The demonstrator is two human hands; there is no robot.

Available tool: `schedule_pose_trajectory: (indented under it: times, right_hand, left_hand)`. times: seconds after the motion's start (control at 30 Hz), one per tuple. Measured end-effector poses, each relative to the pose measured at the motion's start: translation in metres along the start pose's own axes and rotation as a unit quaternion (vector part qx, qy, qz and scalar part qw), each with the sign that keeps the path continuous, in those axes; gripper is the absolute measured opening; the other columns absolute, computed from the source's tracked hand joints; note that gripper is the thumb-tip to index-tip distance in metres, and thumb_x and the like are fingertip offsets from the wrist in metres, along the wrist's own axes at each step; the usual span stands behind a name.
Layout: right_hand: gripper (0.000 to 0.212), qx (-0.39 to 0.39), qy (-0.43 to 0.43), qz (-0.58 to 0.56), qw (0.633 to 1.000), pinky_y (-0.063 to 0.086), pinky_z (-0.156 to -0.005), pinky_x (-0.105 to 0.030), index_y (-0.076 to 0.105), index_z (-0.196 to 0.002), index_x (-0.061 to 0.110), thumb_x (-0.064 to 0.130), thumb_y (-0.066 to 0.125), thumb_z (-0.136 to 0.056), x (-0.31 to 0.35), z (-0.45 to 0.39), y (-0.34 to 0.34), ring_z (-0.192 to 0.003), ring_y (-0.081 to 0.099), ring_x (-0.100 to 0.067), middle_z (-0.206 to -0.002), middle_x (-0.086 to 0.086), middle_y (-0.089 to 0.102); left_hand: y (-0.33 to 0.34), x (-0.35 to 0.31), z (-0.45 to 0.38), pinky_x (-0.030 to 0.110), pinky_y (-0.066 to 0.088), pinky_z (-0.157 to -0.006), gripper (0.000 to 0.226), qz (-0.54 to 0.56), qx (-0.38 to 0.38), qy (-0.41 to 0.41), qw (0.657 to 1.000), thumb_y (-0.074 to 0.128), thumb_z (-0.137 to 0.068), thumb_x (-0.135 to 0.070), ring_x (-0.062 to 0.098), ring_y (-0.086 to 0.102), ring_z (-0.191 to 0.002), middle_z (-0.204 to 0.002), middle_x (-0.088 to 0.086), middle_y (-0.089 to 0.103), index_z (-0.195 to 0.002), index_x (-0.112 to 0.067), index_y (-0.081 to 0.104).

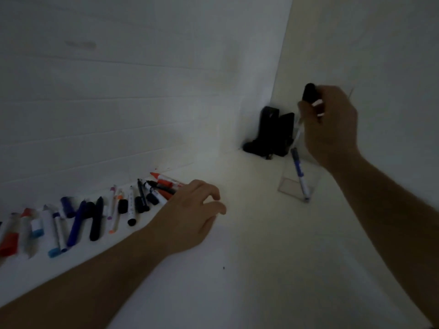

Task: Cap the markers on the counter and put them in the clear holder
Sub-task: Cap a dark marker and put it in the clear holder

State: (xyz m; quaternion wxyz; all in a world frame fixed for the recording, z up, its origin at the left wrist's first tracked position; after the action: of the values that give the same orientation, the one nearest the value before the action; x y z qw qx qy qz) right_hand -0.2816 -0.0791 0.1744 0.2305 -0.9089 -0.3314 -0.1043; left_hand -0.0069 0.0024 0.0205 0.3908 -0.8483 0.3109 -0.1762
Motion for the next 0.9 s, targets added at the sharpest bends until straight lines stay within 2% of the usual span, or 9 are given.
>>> schedule_pose_trajectory:
  times: [0.1, 0.17, 0.27, 0.33, 0.47, 0.57, 0.7, 0.9]
  right_hand:
    - [0.024, 0.068, 0.013, 0.096, 0.993, 0.048, -0.082, -0.038, 0.063, -0.117, 0.01, 0.026, 0.058, -0.1, -0.036, 0.003, -0.005, -0.089, 0.063, -0.031, -0.108, -0.013, 0.065]
    - [0.026, 0.12, 0.016, 0.14, 0.983, 0.048, -0.079, -0.036, 0.059, -0.122, 0.016, 0.03, 0.056, -0.1, -0.049, 0.013, 0.0, -0.088, 0.064, -0.031, -0.102, -0.008, 0.067]
    - [0.036, 0.161, 0.005, 0.18, 0.97, 0.056, -0.063, -0.036, 0.042, -0.136, 0.028, 0.033, 0.052, -0.101, -0.059, 0.027, 0.008, -0.065, 0.061, -0.02, -0.085, 0.001, 0.066]
    - [0.033, 0.171, -0.003, 0.219, 0.961, 0.057, -0.054, -0.04, 0.039, -0.135, 0.032, 0.035, 0.045, -0.103, -0.065, 0.034, 0.013, -0.057, 0.056, -0.023, -0.074, -0.006, 0.063]
    - [0.03, 0.139, 0.008, 0.295, 0.945, 0.053, -0.066, -0.043, 0.043, -0.129, 0.028, 0.041, 0.043, -0.102, -0.074, 0.042, 0.018, -0.067, 0.053, -0.03, -0.081, -0.014, 0.057]
    - [0.032, 0.183, 0.001, 0.311, 0.932, 0.048, -0.076, -0.043, 0.042, -0.128, 0.029, 0.043, 0.042, -0.1, -0.078, 0.048, 0.02, -0.079, 0.055, -0.032, -0.087, -0.012, 0.059]
    - [0.034, 0.23, -0.015, 0.32, 0.919, 0.032, -0.074, -0.04, 0.047, -0.127, 0.029, 0.043, 0.048, -0.096, -0.081, 0.052, 0.018, -0.09, 0.054, -0.029, -0.09, -0.008, 0.063]
    - [0.019, 0.272, 0.035, 0.321, 0.907, 0.038, -0.08, -0.043, 0.056, -0.108, 0.027, 0.038, 0.051, -0.092, -0.073, 0.049, 0.02, -0.102, 0.051, -0.028, -0.101, -0.001, 0.062]
  left_hand:
    - [0.002, 0.0, 0.0, 0.036, 0.044, -0.089, 0.019, -0.003, 0.003, 0.014, 1.0, 0.059, -0.092, -0.016, 0.02, 0.054, -0.106, -0.113, 0.001, 0.062, -0.102, -0.025, 0.073]
    - [0.002, 0.0, 0.001, 0.037, 0.045, -0.09, 0.019, 0.0, 0.008, 0.014, 1.0, 0.059, -0.092, -0.018, 0.019, 0.054, -0.106, -0.113, 0.0, 0.061, -0.1, -0.026, 0.073]
    - [0.002, 0.0, 0.002, 0.038, 0.045, -0.089, 0.018, -0.005, 0.015, 0.004, 1.0, 0.057, -0.093, -0.021, 0.017, 0.053, -0.107, -0.113, -0.003, 0.06, -0.099, -0.029, 0.072]
    - [0.002, 0.0, 0.002, 0.038, 0.046, -0.088, 0.018, -0.004, 0.016, 0.002, 1.0, 0.058, -0.091, -0.021, 0.017, 0.054, -0.105, -0.111, -0.004, 0.061, -0.098, -0.029, 0.072]
    - [0.001, -0.001, 0.0, 0.037, 0.047, -0.086, 0.016, 0.001, 0.014, 0.0, 1.0, 0.06, -0.091, -0.02, 0.017, 0.055, -0.103, -0.109, -0.004, 0.062, -0.096, -0.029, 0.073]
    - [0.002, -0.001, 0.0, 0.036, 0.047, -0.086, 0.016, 0.002, 0.009, 0.002, 1.0, 0.061, -0.091, -0.019, 0.017, 0.055, -0.101, -0.108, -0.004, 0.062, -0.095, -0.029, 0.073]
    - [0.002, -0.001, 0.001, 0.035, 0.046, -0.085, 0.015, 0.008, 0.008, 0.006, 1.0, 0.062, -0.09, -0.018, 0.017, 0.055, -0.101, -0.107, -0.003, 0.063, -0.095, -0.028, 0.073]
    - [0.001, -0.001, 0.0, 0.035, 0.045, -0.088, 0.016, 0.003, 0.009, 0.004, 1.0, 0.061, -0.091, -0.021, 0.016, 0.054, -0.103, -0.108, -0.005, 0.062, -0.095, -0.029, 0.074]
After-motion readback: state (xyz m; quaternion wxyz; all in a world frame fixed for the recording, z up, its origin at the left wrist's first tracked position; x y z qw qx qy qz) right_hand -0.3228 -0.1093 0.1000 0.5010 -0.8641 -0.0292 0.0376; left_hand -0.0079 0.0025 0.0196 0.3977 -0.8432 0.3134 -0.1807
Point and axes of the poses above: each hand's wrist, its own z-axis away from the middle knuckle, its own y-axis out of the palm, x = y × z, the point moved 2 cm from there along -z, towards the middle knuckle
